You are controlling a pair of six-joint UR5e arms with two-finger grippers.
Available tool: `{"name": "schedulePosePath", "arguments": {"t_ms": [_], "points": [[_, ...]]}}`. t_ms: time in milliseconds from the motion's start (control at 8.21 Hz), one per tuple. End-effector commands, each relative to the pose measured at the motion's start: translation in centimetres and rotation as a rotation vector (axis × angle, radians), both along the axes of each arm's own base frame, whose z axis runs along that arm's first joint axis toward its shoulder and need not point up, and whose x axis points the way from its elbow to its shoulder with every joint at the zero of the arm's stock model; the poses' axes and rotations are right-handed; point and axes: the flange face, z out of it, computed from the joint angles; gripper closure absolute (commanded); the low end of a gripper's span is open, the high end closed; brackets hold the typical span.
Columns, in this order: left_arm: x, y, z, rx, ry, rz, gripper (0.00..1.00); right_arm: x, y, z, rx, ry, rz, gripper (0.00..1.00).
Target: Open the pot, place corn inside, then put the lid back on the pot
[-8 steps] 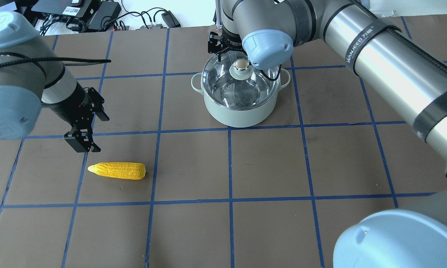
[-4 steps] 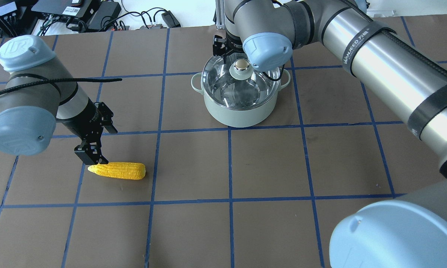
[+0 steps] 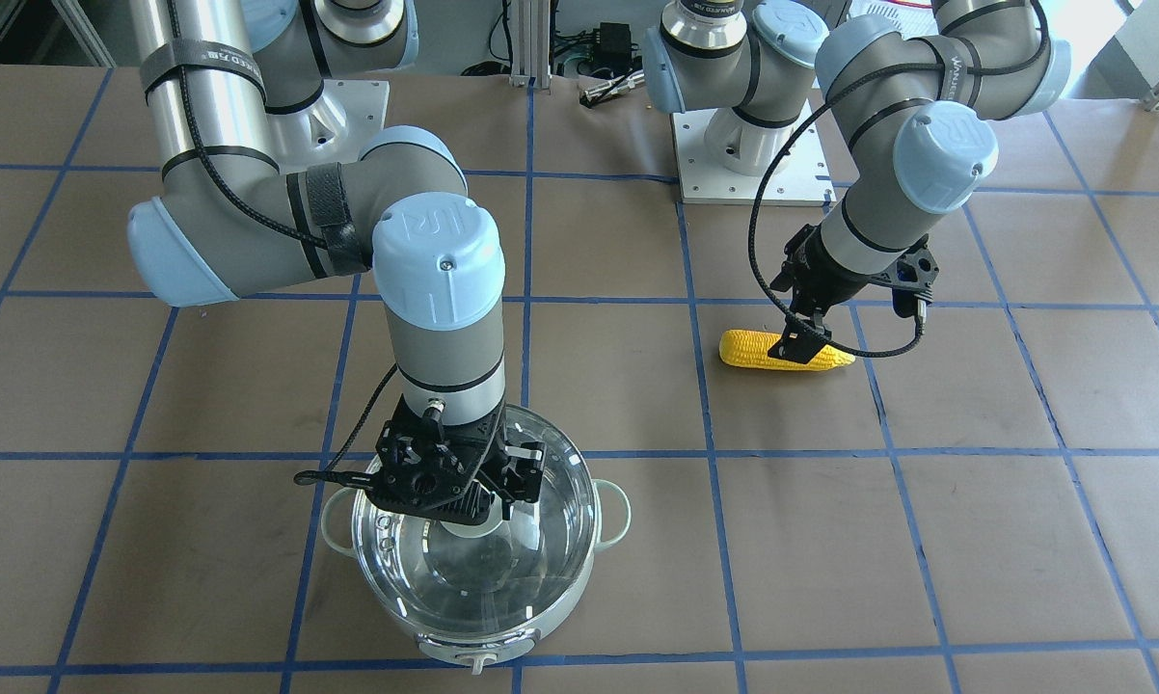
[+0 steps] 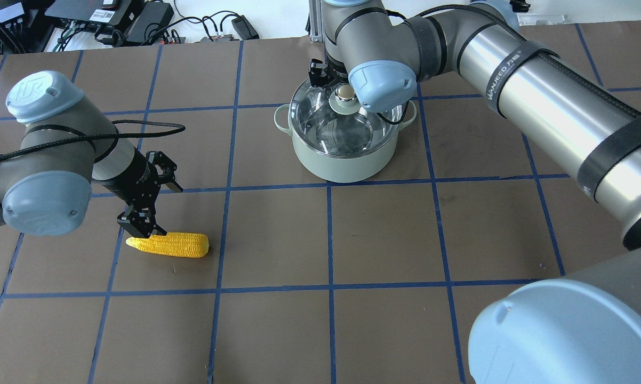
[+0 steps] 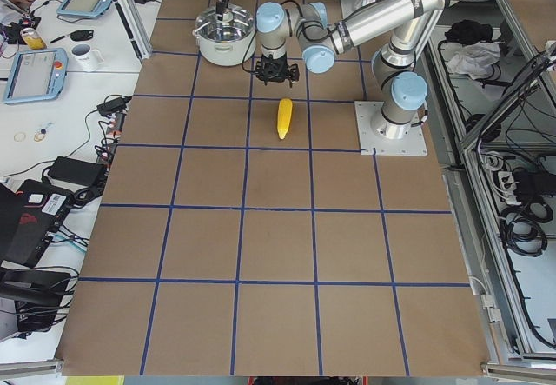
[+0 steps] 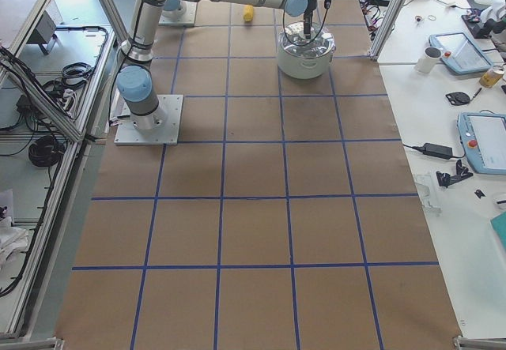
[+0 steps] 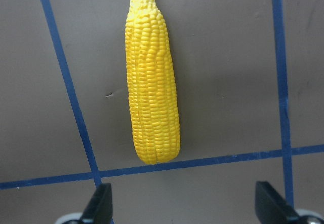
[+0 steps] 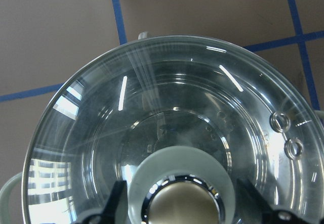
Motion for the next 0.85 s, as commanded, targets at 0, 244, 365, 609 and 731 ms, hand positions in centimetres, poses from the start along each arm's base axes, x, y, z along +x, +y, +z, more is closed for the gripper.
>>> {"name": "schedulePosePath", "arguments": {"t_ms": [0, 244, 365, 609, 731], "points": [[1.3, -0.4, -1.5, 0.016, 0.006, 0.010, 0.00, 0.0, 0.0, 0.1, -0.004, -0.003, -0.002, 0.47], [2.7, -0.2, -1.9, 0.038, 0.002, 0.061, 0.00, 0.0, 0.1, 0.4, -0.008, -0.007, -0.002, 0.55], [3.7, 0.6, -3.0, 0.057, 0.005, 0.099, 0.00, 0.0, 0.1, 0.7, -0.012, -0.008, 0.000, 0.64], [5.1, 1.2, -4.4, 0.035, 0.002, 0.138, 0.00, 0.2, 0.0, 1.8, -0.028, -0.025, 0.021, 0.67], [5.0, 1.6, -5.6, 0.020, -0.004, 0.138, 0.00, -0.4, 0.2, 3.6, -0.050, -0.035, 0.026, 0.67]]}}
